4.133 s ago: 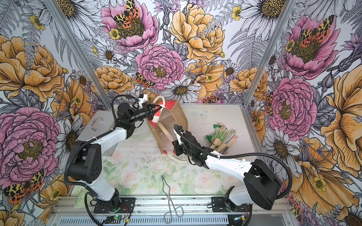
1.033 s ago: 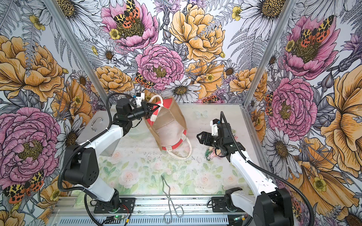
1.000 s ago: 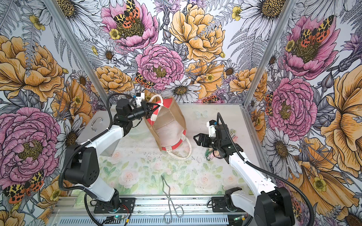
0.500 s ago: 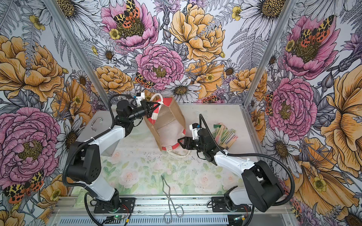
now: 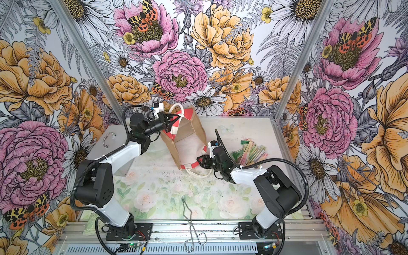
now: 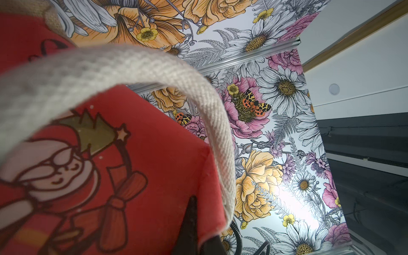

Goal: Take out the folding fans from the tote bags
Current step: Place the canvas bag at the center of the board.

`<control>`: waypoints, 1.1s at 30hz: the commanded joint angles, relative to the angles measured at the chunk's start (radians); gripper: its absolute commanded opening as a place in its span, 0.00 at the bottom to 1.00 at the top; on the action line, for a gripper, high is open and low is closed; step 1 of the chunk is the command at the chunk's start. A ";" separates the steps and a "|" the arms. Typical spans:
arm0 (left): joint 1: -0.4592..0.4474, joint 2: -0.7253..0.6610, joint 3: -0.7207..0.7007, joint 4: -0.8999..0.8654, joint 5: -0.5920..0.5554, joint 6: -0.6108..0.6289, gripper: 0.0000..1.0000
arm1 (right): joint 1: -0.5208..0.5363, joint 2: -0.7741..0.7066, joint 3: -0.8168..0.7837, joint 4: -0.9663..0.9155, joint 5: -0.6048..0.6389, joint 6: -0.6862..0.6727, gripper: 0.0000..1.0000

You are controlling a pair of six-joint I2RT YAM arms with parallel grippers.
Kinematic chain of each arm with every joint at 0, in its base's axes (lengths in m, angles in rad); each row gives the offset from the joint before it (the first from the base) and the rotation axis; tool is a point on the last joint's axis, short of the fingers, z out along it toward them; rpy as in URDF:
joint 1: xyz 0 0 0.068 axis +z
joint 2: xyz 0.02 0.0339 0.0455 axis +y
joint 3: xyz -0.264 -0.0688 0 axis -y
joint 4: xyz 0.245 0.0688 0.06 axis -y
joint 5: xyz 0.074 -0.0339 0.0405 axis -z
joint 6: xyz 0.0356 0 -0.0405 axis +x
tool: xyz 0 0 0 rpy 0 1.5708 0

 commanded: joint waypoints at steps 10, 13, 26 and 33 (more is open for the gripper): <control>-0.012 -0.060 -0.020 0.134 0.057 -0.063 0.00 | 0.037 0.054 -0.066 0.377 0.144 0.024 0.29; -0.002 -0.064 -0.028 0.147 0.066 -0.072 0.00 | 0.037 0.018 -0.081 0.389 0.134 -0.022 0.16; 0.118 0.009 -0.035 0.044 0.095 0.033 0.00 | -0.180 -0.199 0.333 -0.441 -0.572 -0.054 0.00; 0.120 0.116 -0.013 0.006 0.114 0.098 0.03 | -0.240 -0.046 0.511 -0.434 -0.824 0.116 0.00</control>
